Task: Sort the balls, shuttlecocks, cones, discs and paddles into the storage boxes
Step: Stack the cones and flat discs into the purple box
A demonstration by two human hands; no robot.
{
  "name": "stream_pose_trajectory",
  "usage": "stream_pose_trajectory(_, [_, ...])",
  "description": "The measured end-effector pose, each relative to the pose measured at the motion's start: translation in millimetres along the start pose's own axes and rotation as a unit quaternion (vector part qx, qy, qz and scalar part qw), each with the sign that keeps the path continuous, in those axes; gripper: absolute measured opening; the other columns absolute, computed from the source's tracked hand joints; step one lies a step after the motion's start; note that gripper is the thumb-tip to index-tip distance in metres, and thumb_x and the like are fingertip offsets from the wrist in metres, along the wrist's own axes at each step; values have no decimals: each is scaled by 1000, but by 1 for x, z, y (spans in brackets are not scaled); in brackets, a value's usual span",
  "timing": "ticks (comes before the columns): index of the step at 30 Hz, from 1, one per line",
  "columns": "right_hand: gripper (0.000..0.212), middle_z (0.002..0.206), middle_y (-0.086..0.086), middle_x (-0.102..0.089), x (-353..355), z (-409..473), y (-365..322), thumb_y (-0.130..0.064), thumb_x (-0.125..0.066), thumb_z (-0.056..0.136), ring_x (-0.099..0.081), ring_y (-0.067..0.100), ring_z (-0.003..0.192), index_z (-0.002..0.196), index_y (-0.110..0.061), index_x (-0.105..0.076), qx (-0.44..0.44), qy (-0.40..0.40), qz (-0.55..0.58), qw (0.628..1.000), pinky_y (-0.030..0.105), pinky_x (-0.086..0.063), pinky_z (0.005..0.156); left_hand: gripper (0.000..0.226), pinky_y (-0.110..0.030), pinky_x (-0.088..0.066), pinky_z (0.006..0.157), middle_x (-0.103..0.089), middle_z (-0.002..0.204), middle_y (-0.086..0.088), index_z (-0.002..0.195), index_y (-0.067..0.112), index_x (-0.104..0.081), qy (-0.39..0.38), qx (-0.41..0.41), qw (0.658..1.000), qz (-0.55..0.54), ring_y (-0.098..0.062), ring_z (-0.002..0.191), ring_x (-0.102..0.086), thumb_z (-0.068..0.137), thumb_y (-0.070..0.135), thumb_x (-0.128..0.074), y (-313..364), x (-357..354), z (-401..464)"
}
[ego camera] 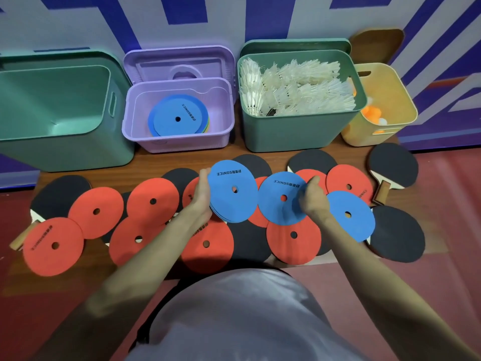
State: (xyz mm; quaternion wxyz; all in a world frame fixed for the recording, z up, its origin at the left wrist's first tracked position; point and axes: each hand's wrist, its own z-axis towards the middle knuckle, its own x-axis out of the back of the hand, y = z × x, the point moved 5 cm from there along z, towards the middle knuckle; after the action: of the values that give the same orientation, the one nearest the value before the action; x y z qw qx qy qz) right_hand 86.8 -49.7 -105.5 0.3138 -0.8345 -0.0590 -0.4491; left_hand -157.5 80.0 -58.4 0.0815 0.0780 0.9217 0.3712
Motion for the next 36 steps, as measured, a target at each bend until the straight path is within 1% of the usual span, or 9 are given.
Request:
stream_pose_trajectory(4, [30, 104, 18, -63, 19, -17, -5, -4, -44, 91, -58, 39, 98, 120, -4, -50, 49, 7, -22, 999, 38, -42, 70, 55, -30, -46, 65, -66, 61, 4, 43, 26, -55, -14, 1, 1000, 9, -18, 59, -61, 93, 38, -35, 3, -1, 5])
stream_pose_trajectory(9, [24, 101, 6, -60, 50, -35, -13, 2, -47, 91, -53, 19, 86, 114, -2, -54, 106, 139, 254, 951, 33, -42, 72, 38, -31, -45, 69, -65, 69, 1, 62, 21, -55, -48, 1, 999, 12, -18, 67, -60, 92, 36, -38, 3, -11, 8])
stream_pose_trajectory(13, [20, 89, 1, -63, 48, -37, -23, -4, -48, 95, -58, 16, 70, 110, -16, -53, 67, 55, 408, 909, 33, -49, 53, 29, -31, -48, 72, -66, 76, -3, 75, 17, -59, -71, 22, 997, -21, -21, 72, -61, 93, 31, -41, 1, -29, 7])
stream_pose_trajectory(17, [19, 91, 2, -68, 30, -45, -34, -2, -48, 97, -67, 8, 72, 111, -13, -54, 66, -39, 494, 866, 22, -52, 57, 38, -33, -51, 80, -73, 83, -2, 87, 17, -67, -105, 24, 994, -33, -19, 80, -66, 98, 36, -37, -4, -48, 5])
stream_pose_trajectory(23, [21, 92, 4, -67, 7, -49, -26, -3, -48, 97, -66, 10, 76, 117, -9, -53, 43, -59, 449, 891, 25, -53, 66, 50, -40, -45, 98, -71, 98, -10, 100, 13, -67, -118, 56, 991, -39, -27, 95, -63, 101, 45, -29, -9, -64, 3])
stream_pose_trajectory(27, [25, 89, 0, -65, 8, -51, -21, -4, -50, 96, -62, -1, 71, 120, -7, -54, 69, -46, 361, 929, 14, -49, 62, 56, -39, -51, 88, -72, 103, -12, 99, 13, -69, -135, 71, 988, -5, -27, 93, -67, 98, 55, -31, -17, -72, -1])
stream_pose_trajectory(30, [29, 98, 1, -64, 8, -52, -19, -7, -53, 94, -61, 10, 82, 123, -6, -55, 83, -34, 293, 952, 19, -48, 71, 56, -41, -53, 88, -72, 107, -12, 100, 16, -70, -119, 68, 990, 34, -29, 95, -68, 97, 57, -33, -25, -74, -1])
stream_pose_trajectory(33, [25, 70, -3, -55, 10, -50, -9, -12, -58, 92, -51, 10, 62, 116, -11, -60, 73, -1, 238, 969, 19, -42, 60, 56, -45, -51, 96, -73, 105, -12, 104, 14, -70, -111, 63, 990, 53, -31, 99, -68, 97, 58, -35, -28, -80, 0])
stream_pose_trajectory(36, [21, 66, 4, -55, 15, -48, 5, -15, -63, 88, -51, 15, 60, 109, -10, -62, 35, 31, 218, 975, 27, -42, 61, 51, -42, -53, 92, -74, 100, -10, 99, 15, -70, -127, 53, 989, 56, -28, 92, -69, 98, 54, -37, -27, -91, -3])
